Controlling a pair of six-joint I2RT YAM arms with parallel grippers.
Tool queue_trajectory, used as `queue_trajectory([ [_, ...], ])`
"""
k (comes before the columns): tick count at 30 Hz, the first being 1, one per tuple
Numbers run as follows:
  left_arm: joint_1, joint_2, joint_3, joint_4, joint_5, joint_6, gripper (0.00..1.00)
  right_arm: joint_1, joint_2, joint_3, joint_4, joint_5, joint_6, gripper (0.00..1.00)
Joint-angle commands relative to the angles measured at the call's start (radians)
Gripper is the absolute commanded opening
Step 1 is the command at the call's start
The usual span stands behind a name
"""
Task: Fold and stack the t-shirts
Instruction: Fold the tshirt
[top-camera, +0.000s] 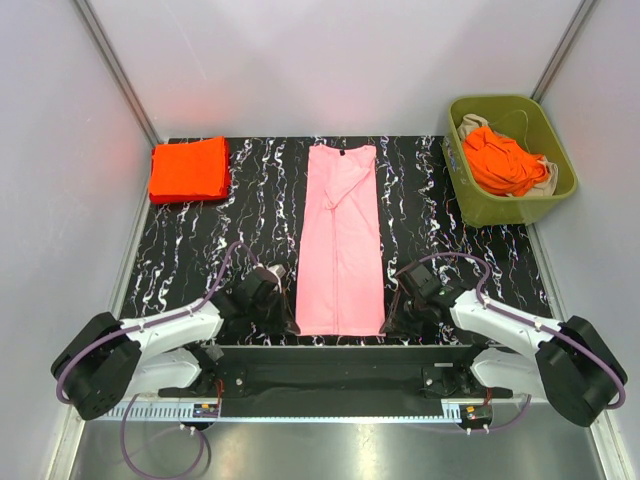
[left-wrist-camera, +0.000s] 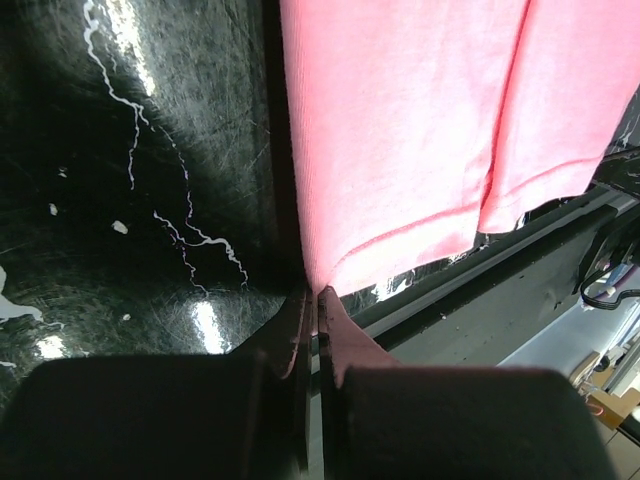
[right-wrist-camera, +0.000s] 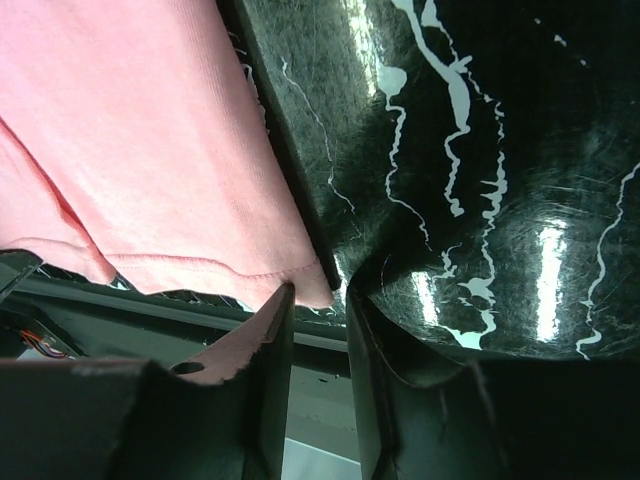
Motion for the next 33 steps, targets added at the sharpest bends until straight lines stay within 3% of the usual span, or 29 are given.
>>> queue_trajectory([
  [1, -0.006, -0.012, -0.005, -0.009, -0.013, 0.021, 0.0, 0.018, 0.016, 0.004, 0.011, 0.064, 0.012, 0.33],
  [3, -0.004, -0.01, -0.007, -0.005, -0.007, 0.021, 0.0, 0.027, 0.02, 0.001, 0.014, 0.069, 0.018, 0.27],
  [5, -0.006, -0.019, -0.005, -0.004, -0.003, 0.017, 0.09, 0.036, 0.011, -0.002, 0.014, 0.075, 0.02, 0.15],
  [6, -0.004, -0.021, -0.005, -0.004, -0.001, 0.016, 0.19, 0.039, 0.004, 0.0, 0.016, 0.078, 0.02, 0.09],
  [8, -0.006, -0.038, -0.008, -0.005, 0.0, 0.012, 0.26, 0.05, -0.025, 0.0, 0.014, 0.083, 0.021, 0.0],
  [13, -0.006, -0.056, -0.005, -0.009, 0.002, 0.004, 0.37, 0.069, -0.069, 0.001, 0.016, 0.09, 0.032, 0.0],
  [17, -0.004, -0.043, -0.005, -0.007, -0.001, 0.006, 0.38, 0.078, -0.056, 0.007, 0.016, 0.095, 0.035, 0.0],
  [19, -0.006, -0.035, -0.008, 0.005, 0.0, 0.006, 0.37, 0.085, -0.054, 0.01, 0.016, 0.099, 0.037, 0.0],
  [22, -0.006, -0.03, -0.011, 0.027, 0.011, 0.006, 0.21, 0.093, -0.06, 0.009, 0.01, 0.107, 0.038, 0.0],
  [23, -0.006, -0.032, -0.01, 0.033, 0.014, 0.004, 0.12, 0.095, -0.062, 0.01, 0.002, 0.112, 0.038, 0.0],
  [26, -0.007, -0.038, -0.008, 0.034, 0.017, -0.002, 0.0, 0.102, -0.063, 0.021, -0.051, 0.144, 0.026, 0.0],
  [33, -0.075, -0.079, -0.007, 0.024, -0.001, -0.063, 0.0, 0.142, -0.137, 0.044, -0.12, 0.156, 0.046, 0.0],
])
